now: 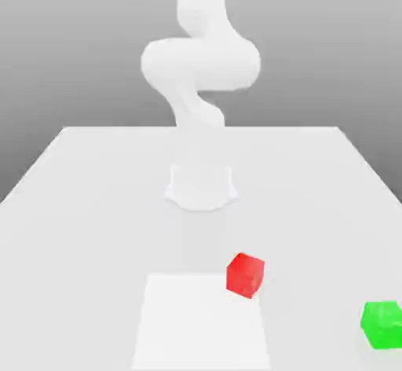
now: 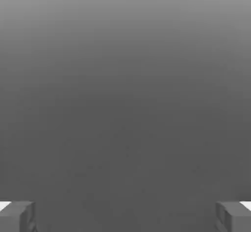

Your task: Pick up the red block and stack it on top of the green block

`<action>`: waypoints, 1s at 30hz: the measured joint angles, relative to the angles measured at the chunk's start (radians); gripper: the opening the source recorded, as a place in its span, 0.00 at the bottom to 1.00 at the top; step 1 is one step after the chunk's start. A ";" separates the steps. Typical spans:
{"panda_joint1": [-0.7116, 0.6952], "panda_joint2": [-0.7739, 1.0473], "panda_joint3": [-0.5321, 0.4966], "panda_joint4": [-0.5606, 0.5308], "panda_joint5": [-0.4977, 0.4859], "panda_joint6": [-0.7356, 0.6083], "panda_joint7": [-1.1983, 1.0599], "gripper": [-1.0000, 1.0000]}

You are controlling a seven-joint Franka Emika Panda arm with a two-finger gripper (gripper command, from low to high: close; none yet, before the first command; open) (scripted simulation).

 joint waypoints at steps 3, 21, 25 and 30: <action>0.053 0.095 -0.025 -0.089 0.004 0.072 -0.114 0.50; 0.287 0.790 -0.063 -0.523 0.026 0.596 -0.737 0.50; 0.244 0.923 -0.011 -0.508 0.067 0.708 -0.769 0.00; 0.244 0.923 -0.011 -0.508 0.066 0.706 -0.767 0.00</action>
